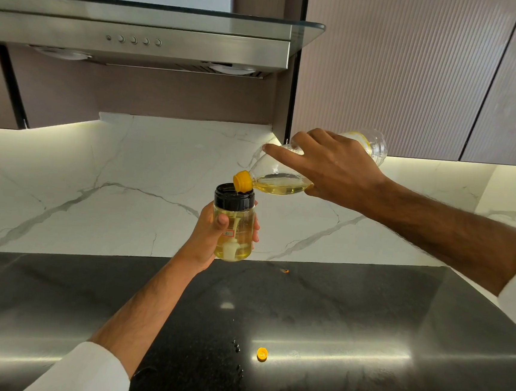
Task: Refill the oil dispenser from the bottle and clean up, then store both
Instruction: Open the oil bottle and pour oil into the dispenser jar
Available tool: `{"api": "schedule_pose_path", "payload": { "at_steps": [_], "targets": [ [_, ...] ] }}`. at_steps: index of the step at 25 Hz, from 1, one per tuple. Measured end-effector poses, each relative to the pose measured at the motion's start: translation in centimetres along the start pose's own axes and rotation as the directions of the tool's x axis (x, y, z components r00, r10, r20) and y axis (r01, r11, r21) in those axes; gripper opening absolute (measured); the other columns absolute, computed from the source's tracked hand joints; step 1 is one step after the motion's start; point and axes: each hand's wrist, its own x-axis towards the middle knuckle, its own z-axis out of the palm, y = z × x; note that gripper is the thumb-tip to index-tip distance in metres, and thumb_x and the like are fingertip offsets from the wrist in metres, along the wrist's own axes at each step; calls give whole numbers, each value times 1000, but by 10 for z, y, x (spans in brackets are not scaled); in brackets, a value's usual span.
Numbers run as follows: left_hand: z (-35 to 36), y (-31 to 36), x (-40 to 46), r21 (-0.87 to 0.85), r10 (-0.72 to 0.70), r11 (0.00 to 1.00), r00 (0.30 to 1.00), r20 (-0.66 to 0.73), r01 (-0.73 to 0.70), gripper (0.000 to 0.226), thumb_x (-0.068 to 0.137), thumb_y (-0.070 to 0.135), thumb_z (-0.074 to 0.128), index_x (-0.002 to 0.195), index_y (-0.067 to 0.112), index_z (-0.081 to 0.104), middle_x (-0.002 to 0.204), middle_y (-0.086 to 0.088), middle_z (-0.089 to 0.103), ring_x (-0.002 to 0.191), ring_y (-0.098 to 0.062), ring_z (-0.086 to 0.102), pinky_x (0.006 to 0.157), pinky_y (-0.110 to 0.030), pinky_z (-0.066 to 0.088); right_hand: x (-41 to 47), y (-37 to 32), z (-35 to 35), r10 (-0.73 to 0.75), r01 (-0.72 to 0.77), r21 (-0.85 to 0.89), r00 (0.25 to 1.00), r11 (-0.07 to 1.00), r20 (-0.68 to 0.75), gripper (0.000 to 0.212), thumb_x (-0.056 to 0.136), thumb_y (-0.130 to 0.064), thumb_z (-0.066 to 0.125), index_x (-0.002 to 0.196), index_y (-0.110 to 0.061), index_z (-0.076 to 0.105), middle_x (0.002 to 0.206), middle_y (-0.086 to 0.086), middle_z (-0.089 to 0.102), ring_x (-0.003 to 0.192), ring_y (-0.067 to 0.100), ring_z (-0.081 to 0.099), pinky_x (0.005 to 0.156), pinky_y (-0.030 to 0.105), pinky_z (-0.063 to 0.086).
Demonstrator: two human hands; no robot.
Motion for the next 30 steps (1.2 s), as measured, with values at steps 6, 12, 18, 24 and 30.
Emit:
{"api": "schedule_pose_path", "payload": {
  "at_steps": [6, 12, 18, 24, 30],
  "targets": [
    [0, 0, 1, -1, 2, 1000, 1000, 0, -2, 97, 57, 83, 76, 124, 14, 61, 95, -10, 74, 77, -27, 72, 70, -40, 61, 0, 0, 1, 0, 0, -9, 1000, 1000, -5, 121, 57, -35, 99, 149, -25, 21, 117, 19, 64, 95, 34, 67, 72, 48, 61],
    [1, 1, 0, -7, 6, 1000, 1000, -3, -6, 96, 56, 82, 77, 123, 15, 62, 95, -10, 74, 77, -27, 72, 70, -41, 61, 0, 0, 1, 5, -5, -7, 1000, 1000, -13, 120, 57, -35, 99, 149, -25, 22, 116, 19, 64, 94, 34, 67, 71, 47, 61],
    [2, 1, -1, 4, 2, 1000, 1000, -6, -2, 98, 56, 84, 76, 123, 14, 61, 95, -10, 74, 77, -26, 72, 71, -41, 62, 0, 0, 2, 9, -9, -7, 1000, 1000, -14, 119, 56, -35, 100, 151, -24, 30, 116, 19, 64, 94, 34, 67, 71, 47, 61],
    [1, 0, -1, -3, -1, 1000, 1000, 0, 1, 101, 57, 82, 76, 125, 9, 58, 95, -11, 73, 77, -28, 72, 71, -41, 61, 0, 0, 1, -1, 1, 2, 1000, 1000, -7, 121, 56, -33, 100, 148, -25, 22, 115, 20, 64, 94, 36, 67, 72, 49, 61],
    [2, 0, -2, 4, 2, 1000, 1000, 0, -2, 102, 57, 83, 76, 125, 10, 58, 95, -11, 73, 77, -28, 72, 71, -42, 61, -1, -1, -1, -1, 1, 4, 1000, 1000, -8, 123, 54, -32, 101, 148, -25, 22, 115, 20, 64, 94, 36, 67, 71, 49, 61]
  ]
}}
